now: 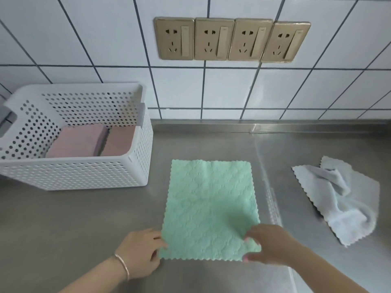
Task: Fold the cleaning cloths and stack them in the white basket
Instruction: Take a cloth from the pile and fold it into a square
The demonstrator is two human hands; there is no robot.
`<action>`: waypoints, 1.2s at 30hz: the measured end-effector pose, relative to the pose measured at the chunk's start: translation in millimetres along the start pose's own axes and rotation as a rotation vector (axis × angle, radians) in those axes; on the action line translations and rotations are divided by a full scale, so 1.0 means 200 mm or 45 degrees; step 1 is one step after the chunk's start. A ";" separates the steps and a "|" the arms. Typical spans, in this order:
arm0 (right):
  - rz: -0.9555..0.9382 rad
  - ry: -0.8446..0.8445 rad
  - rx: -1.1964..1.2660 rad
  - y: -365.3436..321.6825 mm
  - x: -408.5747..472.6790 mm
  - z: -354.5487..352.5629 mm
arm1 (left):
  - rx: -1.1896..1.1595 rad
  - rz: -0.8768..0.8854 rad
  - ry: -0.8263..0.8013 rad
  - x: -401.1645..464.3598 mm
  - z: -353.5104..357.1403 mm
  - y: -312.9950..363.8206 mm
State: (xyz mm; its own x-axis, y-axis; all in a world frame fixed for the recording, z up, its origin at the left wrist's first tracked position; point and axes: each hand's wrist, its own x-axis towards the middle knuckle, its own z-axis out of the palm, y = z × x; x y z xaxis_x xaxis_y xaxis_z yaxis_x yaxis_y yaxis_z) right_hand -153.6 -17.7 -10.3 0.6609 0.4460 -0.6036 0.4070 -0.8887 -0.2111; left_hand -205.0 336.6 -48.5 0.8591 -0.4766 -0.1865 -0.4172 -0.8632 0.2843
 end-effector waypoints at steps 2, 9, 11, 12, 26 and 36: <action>0.144 0.123 0.145 0.05 0.08 -0.08 | -0.248 -0.319 0.094 0.12 -0.06 -0.02; 0.887 0.488 0.870 0.26 0.49 -0.33 | -1.028 -1.162 0.284 0.76 -0.23 -0.10; 0.978 0.507 0.940 0.29 0.58 -0.33 | -0.900 -1.268 0.251 0.88 -0.21 -0.15; 1.006 0.519 0.957 0.30 0.61 -0.33 | -0.844 -1.302 0.251 0.92 -0.20 -0.17; 1.188 0.553 0.843 0.30 0.72 -0.30 | -0.557 -1.410 0.217 1.04 -0.13 -0.25; 0.350 0.847 0.473 -0.03 0.47 -0.13 | -0.250 -0.246 0.262 0.65 -0.06 0.06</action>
State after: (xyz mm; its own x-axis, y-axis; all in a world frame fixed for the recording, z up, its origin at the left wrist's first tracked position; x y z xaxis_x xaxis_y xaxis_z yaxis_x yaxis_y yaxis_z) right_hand -78.4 31.6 -45.9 0.9911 0.0722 -0.1117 0.0167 -0.9007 -0.4341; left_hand -95.7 266.2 -57.6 0.9667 -0.2470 -0.0668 -0.1933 -0.8762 0.4415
